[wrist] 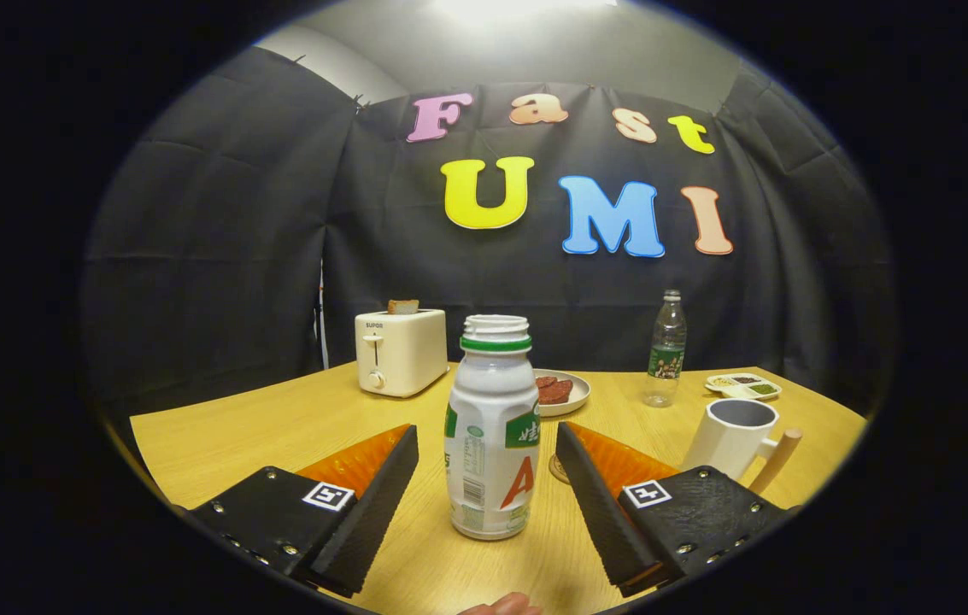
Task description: Take the bottle from table, then pour the juice into the cup, finally place the bottle on the coaster
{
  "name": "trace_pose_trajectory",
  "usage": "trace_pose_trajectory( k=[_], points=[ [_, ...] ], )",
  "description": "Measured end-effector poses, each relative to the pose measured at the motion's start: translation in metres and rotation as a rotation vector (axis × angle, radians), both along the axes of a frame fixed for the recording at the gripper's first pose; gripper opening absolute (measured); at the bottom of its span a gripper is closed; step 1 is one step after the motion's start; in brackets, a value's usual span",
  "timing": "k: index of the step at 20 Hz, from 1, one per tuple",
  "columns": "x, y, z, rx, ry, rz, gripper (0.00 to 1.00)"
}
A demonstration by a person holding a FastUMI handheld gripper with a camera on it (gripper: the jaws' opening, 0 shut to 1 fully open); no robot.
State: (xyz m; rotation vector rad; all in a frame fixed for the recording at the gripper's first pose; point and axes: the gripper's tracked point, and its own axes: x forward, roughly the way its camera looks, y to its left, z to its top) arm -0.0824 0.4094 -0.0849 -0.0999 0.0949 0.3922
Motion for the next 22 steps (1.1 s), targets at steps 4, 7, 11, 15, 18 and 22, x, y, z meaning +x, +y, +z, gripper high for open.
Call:
trace_pose_trajectory(
  k=[4,7,11,15,18,22],
  points=[
    [0.014,0.012,-0.012,-0.02,0.018,0.009,0.99],
    [0.023,0.017,-0.018,-0.04,0.02,0.018,0.99],
    [0.032,0.026,-0.024,-0.019,0.022,0.033,0.96],
    [0.035,0.032,-0.023,-0.015,0.025,0.042,0.73],
    [0.035,0.033,-0.023,-0.007,0.027,0.037,0.69],
    [0.036,0.031,-0.022,-0.024,0.053,0.028,0.69]
  ],
)
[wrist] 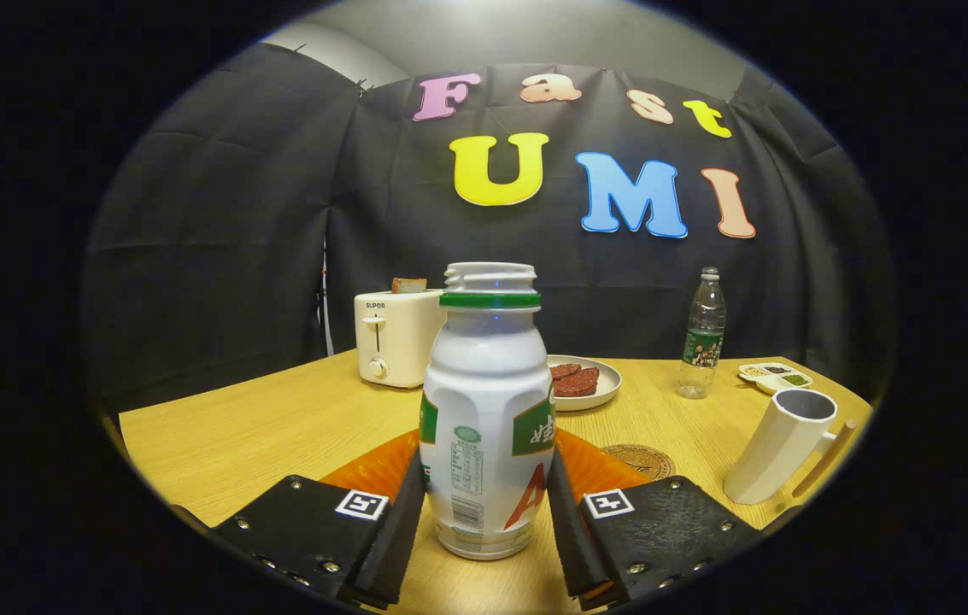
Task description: Take the bottle from table, then pour the juice into the cup, finally place the bottle on the coaster
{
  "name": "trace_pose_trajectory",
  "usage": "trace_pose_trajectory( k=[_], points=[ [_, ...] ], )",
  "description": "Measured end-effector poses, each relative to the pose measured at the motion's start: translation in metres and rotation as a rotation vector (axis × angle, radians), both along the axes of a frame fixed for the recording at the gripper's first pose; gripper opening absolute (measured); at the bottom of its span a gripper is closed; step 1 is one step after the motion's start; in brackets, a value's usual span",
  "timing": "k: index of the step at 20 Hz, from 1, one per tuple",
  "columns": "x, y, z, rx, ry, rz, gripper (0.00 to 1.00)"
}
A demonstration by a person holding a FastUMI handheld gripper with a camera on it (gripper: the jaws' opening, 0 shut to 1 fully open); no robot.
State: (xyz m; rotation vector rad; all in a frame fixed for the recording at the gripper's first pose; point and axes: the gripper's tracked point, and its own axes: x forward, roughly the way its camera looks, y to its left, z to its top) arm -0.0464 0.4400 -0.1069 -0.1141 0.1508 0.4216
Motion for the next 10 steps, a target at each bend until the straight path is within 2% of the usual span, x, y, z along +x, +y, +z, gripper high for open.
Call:
trace_pose_trajectory(
  k=[4,10],
  points=[
    [0.0,-0.013,0.015,0.037,0.013,-0.036,0.69],
    [0.002,-0.049,0.044,0.257,0.051,-0.126,0.69]
  ],
)
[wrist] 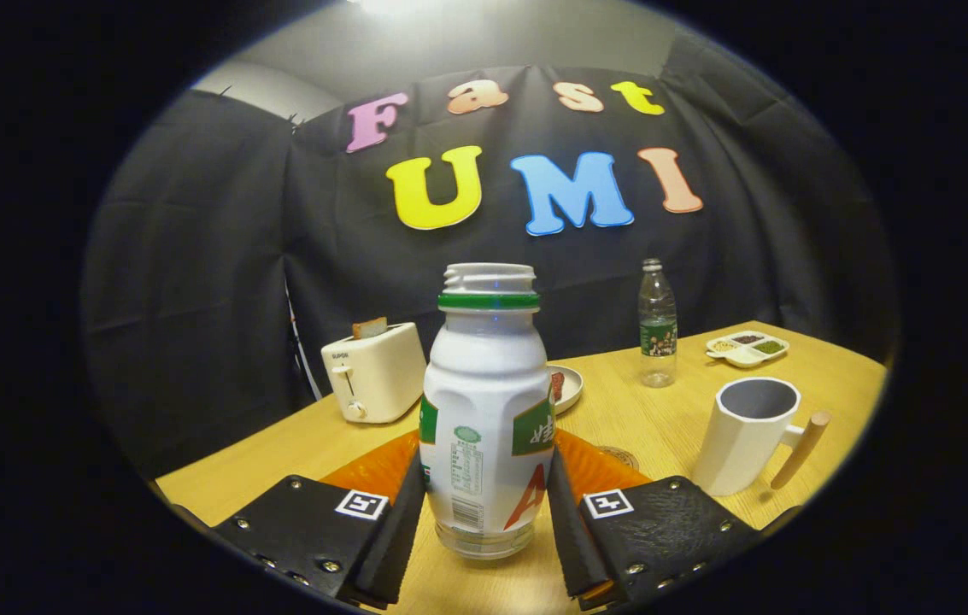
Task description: Take the bottle from table, then pour the juice into the cup, finally place the bottle on the coaster
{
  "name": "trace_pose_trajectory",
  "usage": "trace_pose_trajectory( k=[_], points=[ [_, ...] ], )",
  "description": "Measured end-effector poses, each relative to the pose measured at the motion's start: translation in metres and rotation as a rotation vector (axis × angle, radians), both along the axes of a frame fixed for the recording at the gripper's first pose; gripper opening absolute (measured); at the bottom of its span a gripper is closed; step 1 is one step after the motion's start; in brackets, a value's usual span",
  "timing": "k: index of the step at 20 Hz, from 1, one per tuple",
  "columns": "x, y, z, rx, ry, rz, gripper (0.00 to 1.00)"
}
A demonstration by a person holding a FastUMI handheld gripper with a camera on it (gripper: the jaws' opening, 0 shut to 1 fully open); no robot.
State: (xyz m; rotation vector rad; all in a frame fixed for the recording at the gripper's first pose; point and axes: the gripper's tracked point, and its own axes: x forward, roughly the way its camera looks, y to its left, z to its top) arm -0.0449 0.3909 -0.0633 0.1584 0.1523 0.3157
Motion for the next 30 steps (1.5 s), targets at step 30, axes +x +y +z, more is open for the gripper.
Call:
trace_pose_trajectory(
  k=[30],
  points=[
    [0.013,-0.046,-0.019,0.628,0.309,-0.152,0.67]
  ],
)
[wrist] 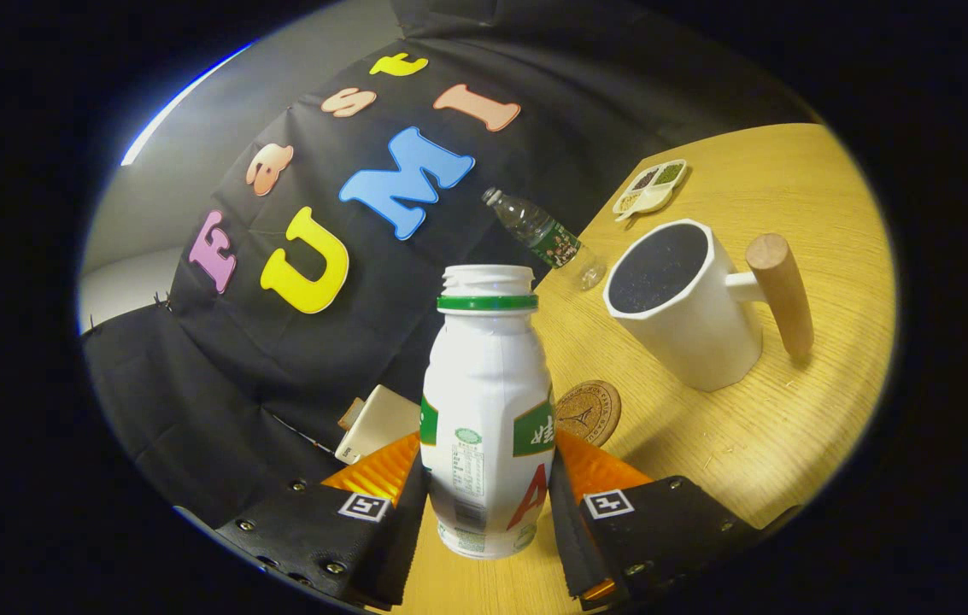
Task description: Take the bottle from table, then pour the juice into the cup, finally place the bottle on the coaster
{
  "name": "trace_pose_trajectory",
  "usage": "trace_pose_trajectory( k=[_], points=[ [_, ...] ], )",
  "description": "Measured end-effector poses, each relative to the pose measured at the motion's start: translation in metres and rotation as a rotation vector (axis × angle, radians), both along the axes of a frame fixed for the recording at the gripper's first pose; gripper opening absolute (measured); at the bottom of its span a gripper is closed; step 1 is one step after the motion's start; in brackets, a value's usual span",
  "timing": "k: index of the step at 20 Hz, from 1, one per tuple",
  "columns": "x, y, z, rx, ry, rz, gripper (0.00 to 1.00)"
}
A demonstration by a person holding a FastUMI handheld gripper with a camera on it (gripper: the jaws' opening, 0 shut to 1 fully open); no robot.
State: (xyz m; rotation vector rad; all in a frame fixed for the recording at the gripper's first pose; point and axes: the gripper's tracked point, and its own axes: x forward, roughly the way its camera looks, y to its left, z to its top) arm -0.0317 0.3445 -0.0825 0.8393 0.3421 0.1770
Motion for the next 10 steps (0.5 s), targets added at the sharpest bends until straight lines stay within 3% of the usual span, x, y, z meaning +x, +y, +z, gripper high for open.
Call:
trace_pose_trajectory(
  k=[10],
  points=[
    [0.0036,0.0012,0.0037,0.25,0.046,-0.013,0.67]
  ],
)
